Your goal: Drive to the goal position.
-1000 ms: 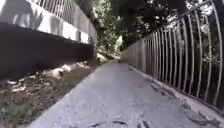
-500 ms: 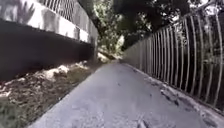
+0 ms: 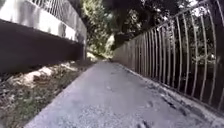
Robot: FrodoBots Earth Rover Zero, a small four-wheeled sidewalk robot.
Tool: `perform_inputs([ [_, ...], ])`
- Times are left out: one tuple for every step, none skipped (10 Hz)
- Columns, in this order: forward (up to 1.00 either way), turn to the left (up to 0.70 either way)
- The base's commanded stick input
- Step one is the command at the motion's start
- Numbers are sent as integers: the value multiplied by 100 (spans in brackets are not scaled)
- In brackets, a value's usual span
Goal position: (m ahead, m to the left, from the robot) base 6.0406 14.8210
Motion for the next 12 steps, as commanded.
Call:
perform_inputs([
  [70,1],
  [70,8],
  [70,2],
  [70,1],
  [70,0],
  [70,0],
  [70,0],
  [70,0],
  [70,0],
  [70,0],
  [70,0],
  [70,0],
])
